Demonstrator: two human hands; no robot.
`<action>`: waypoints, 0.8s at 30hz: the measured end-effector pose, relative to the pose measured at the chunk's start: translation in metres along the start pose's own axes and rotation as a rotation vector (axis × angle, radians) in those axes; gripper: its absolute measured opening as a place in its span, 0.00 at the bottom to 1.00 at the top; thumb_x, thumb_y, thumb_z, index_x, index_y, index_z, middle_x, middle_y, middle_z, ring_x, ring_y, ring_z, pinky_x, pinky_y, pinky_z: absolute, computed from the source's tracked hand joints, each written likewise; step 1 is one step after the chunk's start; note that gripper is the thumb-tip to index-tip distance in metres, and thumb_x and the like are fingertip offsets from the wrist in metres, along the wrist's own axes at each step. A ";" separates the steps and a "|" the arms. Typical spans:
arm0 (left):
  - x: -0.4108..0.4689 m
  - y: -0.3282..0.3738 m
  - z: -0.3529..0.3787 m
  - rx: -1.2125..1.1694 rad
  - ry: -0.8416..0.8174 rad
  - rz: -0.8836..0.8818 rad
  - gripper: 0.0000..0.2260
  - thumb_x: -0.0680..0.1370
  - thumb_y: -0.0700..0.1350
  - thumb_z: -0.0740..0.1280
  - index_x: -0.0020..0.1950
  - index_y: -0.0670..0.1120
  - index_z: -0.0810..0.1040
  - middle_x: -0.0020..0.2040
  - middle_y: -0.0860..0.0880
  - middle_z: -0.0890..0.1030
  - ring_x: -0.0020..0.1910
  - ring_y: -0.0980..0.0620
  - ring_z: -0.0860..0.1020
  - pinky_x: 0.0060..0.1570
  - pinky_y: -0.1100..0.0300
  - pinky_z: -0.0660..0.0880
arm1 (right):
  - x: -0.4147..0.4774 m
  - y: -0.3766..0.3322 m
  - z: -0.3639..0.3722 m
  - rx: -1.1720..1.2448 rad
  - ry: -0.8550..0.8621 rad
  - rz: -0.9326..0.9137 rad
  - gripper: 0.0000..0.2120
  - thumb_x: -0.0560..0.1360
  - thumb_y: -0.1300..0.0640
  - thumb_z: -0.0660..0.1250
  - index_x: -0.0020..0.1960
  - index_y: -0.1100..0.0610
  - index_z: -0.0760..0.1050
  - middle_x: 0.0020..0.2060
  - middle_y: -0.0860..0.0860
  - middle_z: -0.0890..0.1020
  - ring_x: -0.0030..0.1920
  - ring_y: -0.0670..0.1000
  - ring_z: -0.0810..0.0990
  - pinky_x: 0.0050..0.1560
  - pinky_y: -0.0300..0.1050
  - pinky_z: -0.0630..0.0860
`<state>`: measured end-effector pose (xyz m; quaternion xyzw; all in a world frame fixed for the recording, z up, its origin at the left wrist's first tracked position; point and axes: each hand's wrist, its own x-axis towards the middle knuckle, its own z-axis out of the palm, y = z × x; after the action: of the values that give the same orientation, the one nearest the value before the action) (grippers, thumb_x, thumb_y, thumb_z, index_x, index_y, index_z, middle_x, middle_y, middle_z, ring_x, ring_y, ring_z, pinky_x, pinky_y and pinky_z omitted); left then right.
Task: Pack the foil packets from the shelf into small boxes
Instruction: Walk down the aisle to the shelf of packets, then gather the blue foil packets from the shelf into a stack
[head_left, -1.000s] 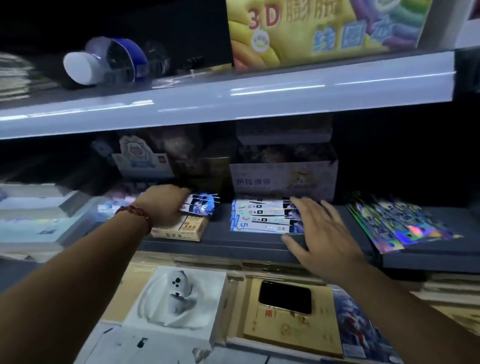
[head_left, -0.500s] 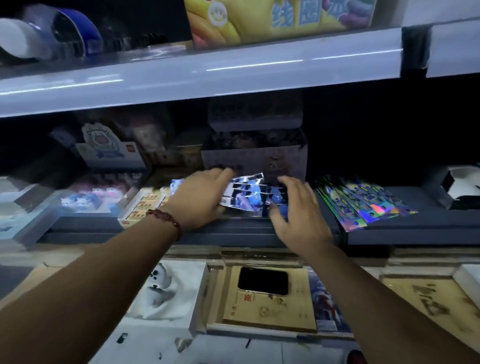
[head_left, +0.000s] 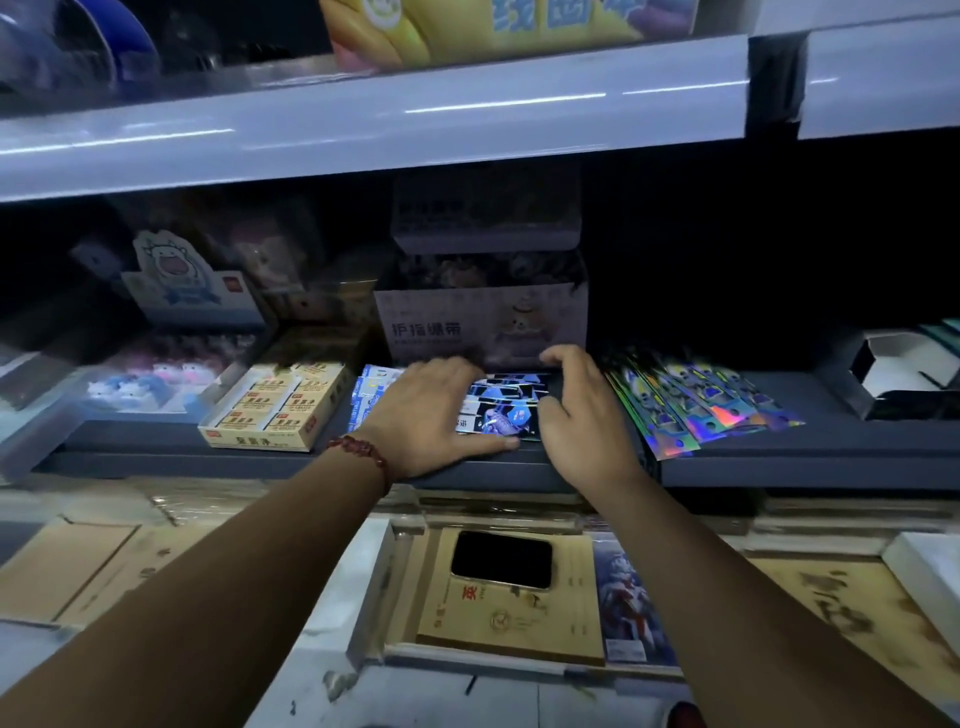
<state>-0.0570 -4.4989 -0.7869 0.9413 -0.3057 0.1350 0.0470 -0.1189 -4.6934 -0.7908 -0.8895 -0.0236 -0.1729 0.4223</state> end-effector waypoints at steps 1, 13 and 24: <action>-0.002 0.002 -0.001 -0.039 -0.007 0.008 0.45 0.67 0.82 0.56 0.68 0.49 0.73 0.60 0.51 0.77 0.59 0.49 0.75 0.62 0.54 0.68 | 0.000 0.000 -0.001 0.015 -0.001 0.008 0.18 0.79 0.66 0.58 0.68 0.56 0.67 0.69 0.52 0.71 0.67 0.51 0.70 0.56 0.40 0.63; -0.035 0.005 0.003 0.035 0.175 0.166 0.25 0.67 0.57 0.76 0.60 0.47 0.78 0.50 0.48 0.80 0.48 0.43 0.79 0.50 0.49 0.73 | -0.004 0.001 -0.012 0.257 0.038 0.091 0.15 0.80 0.66 0.57 0.62 0.55 0.74 0.62 0.52 0.77 0.55 0.49 0.75 0.52 0.44 0.68; 0.002 0.059 -0.062 -1.065 0.695 -0.428 0.14 0.75 0.60 0.71 0.40 0.51 0.78 0.34 0.58 0.81 0.38 0.60 0.80 0.43 0.64 0.76 | -0.017 -0.018 0.006 0.716 0.016 0.133 0.20 0.78 0.75 0.59 0.60 0.54 0.73 0.62 0.54 0.80 0.63 0.49 0.79 0.51 0.31 0.77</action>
<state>-0.1042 -4.5368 -0.7269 0.7314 -0.1044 0.2486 0.6264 -0.1363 -4.6751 -0.7864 -0.6834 -0.0213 -0.1329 0.7175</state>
